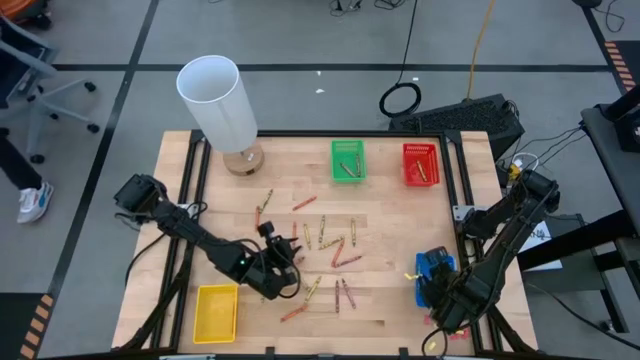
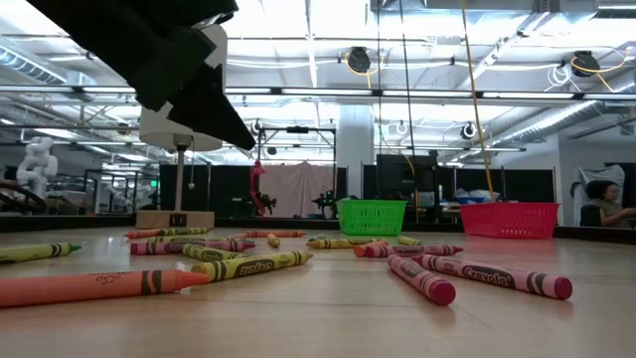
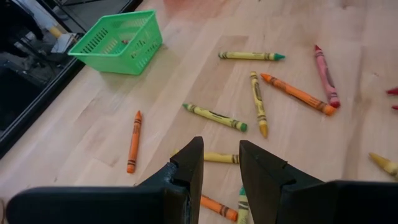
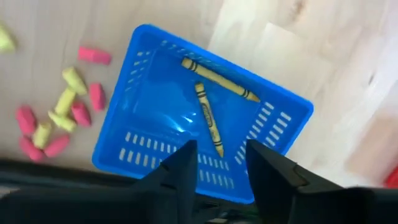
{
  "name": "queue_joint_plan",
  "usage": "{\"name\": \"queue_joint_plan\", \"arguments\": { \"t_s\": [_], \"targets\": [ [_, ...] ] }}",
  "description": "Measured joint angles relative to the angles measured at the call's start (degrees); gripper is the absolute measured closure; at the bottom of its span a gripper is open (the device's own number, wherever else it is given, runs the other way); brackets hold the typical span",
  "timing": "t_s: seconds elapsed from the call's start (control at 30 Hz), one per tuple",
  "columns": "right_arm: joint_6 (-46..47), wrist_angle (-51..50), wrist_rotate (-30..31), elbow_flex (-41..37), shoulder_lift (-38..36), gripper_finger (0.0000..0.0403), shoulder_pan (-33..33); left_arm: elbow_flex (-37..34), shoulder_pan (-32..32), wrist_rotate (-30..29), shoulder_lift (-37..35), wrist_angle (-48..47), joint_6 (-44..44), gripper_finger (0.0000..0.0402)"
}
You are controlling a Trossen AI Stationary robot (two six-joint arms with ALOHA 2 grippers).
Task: Sort crayons
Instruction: Put the green crayon into the red bin
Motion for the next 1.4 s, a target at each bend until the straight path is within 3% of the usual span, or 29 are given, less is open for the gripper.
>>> {"name": "queue_joint_plan", "arguments": {
  "t_s": [0.17, 0.3, 0.4, 0.6, 0.7, 0.97, 1.4],
  "targets": [
    [15.27, -0.68, -2.91, 1.65, -0.04, 0.0298, 0.0, 0.0, 1.72, 0.01, 0.0, 1.11, -0.39, 0.0299],
    [21.9, 2.37, 0.7, 2.62, -0.04, 0.0306, 0.2, 0.0, 2.72, 0.1, 0.0, 3.29, -0.39, 0.0299],
    [17.57, 6.16, 11.12, 2.62, -0.04, 0.0307, 0.73, 0.0, 3.18, 0.3, 0.0, 3.27, -0.04, 0.0299],
    [5.3, 16.35, 43.04, 2.0, -0.06, 0.0307, 0.81, 0.0, 3.34, 0.47, 0.0, 3.07, -0.03, 0.0299],
    [0.72, 22.55, 51.83, 0.3, -0.07, 0.0307, 0.02, 0.0, 3.34, 0.45, 0.0, 3.06, -0.02, 0.0299],
    [-6.54, 41.94, 48.44, -8.88, -0.03, 0.0307, -4.99, 0.0, 4.32, 0.43, 0.0, 3.07, -0.08, 0.0299],
    [-20.81, 63.03, 32.16, -16.46, 0.13, 0.0307, -16.5, 0.0, 4.3, 1.72, 0.0, 3.23, -0.59, 0.0299]
  ]
}}
